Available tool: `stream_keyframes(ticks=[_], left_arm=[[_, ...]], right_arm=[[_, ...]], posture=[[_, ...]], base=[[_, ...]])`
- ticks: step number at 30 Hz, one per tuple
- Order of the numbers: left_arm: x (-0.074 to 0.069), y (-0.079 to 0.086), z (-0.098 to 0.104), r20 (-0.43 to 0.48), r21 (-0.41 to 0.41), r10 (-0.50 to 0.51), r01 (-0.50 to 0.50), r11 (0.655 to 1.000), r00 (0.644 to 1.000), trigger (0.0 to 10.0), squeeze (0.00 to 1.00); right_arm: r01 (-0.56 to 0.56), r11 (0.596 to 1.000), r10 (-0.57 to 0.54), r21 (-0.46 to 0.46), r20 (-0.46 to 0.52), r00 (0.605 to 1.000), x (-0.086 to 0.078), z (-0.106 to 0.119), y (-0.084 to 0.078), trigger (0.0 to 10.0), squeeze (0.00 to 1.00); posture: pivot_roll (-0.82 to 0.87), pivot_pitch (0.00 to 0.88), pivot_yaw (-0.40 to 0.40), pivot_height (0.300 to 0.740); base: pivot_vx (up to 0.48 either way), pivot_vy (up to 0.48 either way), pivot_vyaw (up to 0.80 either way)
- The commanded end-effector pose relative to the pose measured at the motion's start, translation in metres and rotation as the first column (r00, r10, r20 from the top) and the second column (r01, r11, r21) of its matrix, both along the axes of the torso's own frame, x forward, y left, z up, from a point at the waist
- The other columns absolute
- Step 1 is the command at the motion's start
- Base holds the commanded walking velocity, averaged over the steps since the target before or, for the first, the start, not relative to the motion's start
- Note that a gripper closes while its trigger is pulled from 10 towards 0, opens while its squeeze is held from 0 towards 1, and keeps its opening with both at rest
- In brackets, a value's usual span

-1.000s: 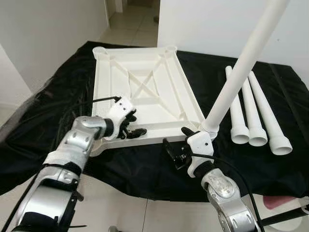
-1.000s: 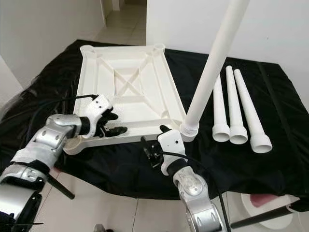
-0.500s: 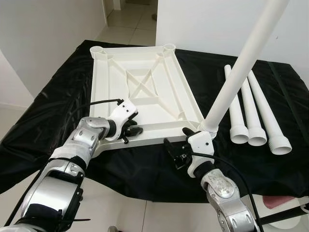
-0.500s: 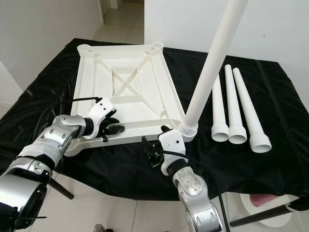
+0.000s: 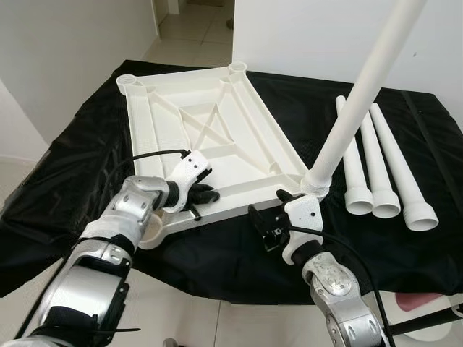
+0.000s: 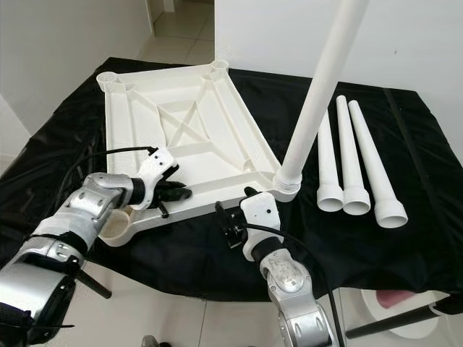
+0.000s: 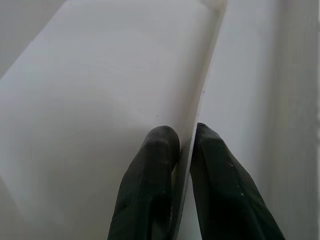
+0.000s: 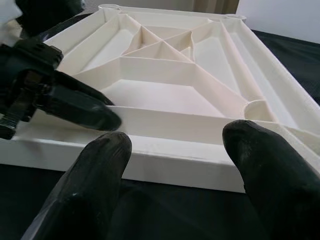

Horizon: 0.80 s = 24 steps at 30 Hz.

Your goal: Building children table

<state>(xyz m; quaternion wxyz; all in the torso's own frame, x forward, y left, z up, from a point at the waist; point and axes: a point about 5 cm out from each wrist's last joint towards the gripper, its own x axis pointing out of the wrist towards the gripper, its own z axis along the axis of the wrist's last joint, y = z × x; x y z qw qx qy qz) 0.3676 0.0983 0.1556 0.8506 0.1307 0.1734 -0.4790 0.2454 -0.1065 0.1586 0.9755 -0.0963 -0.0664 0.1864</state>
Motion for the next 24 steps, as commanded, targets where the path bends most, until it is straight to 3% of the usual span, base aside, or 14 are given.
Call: stream_keyframes(ticks=[1, 3, 7, 9, 14, 16, 21, 22, 24], left_arm=[[0.005, -0.005, 0.004, 0.000, -0.058, 0.097, -0.097, 0.994, 0.995, 0.0, 0.00], [0.007, -0.022, 0.012, 0.008, -0.069, 0.110, -0.109, 0.992, 0.994, 0.0, 0.00], [0.007, -0.028, 0.015, 0.006, -0.070, 0.121, -0.120, 0.990, 0.993, 0.0, 0.00], [0.010, -0.034, 0.014, -0.021, -0.064, 0.179, -0.180, 0.982, 0.984, 0.0, 0.00], [0.013, -0.033, 0.013, -0.063, -0.064, 0.277, -0.281, 0.958, 0.959, 0.0, 0.00], [0.017, -0.028, 0.014, -0.083, -0.076, 0.382, -0.388, 0.918, 0.920, 0.0, 0.00], [0.017, -0.028, 0.014, -0.083, -0.076, 0.382, -0.388, 0.918, 0.920, 0.0, 0.00], [0.022, -0.021, 0.017, -0.087, -0.089, 0.503, -0.509, 0.856, 0.860, 0.0, 0.00], [0.022, -0.021, 0.017, -0.087, -0.089, 0.503, -0.509, 0.856, 0.860, 0.0, 0.00]], right_arm=[[0.005, 1.000, -0.005, 0.003, -0.016, 1.000, 0.000, -0.003, 0.000, 10.0, 0.00], [0.010, 1.000, -0.010, 0.001, -0.019, 1.000, 0.000, -0.004, -0.001, 10.0, 0.00], [0.014, 1.000, -0.014, 0.001, -0.019, 1.000, 0.001, -0.005, -0.001, 10.0, 0.00], [0.024, 1.000, -0.024, 0.000, -0.020, 1.000, 0.000, -0.005, -0.002, 10.0, 0.00], [0.031, 1.000, -0.031, 0.000, -0.020, 0.999, 0.000, -0.005, -0.003, 10.0, 0.00], [0.034, 0.999, -0.034, 0.000, -0.021, 0.999, 0.000, -0.006, -0.004, 10.0, 0.00], [0.034, 0.999, -0.034, 0.000, -0.021, 0.999, 0.000, -0.006, -0.004, 10.0, 0.00], [0.033, 0.999, -0.033, 0.001, -0.022, 0.999, 0.001, -0.006, -0.003, 10.0, 0.00], [0.033, 0.999, -0.033, 0.001, -0.022, 0.999, 0.001, -0.006, -0.003, 10.0, 0.00]], posture=[[-0.11, 0.111, 0.047, 0.740], [-0.11, 0.112, 0.054, 0.740], [-0.12, 0.113, 0.056, 0.740], [-0.12, 0.115, 0.062, 0.740], [-0.12, 0.117, 0.065, 0.740], [-0.12, 0.118, 0.065, 0.740], [-0.12, 0.118, 0.065, 0.740], [-0.11, 0.121, 0.059, 0.740], [-0.11, 0.121, 0.059, 0.740]], base=[[0.000, 0.000, 0.00], [0.000, 0.000, 0.00], [0.000, 0.000, 0.00], [0.000, 0.000, 0.00], [0.000, 0.000, 0.00], [0.000, 0.000, 0.00], [0.000, 0.000, 0.00], [0.000, 0.000, 0.00], [0.000, 0.000, 0.00]])
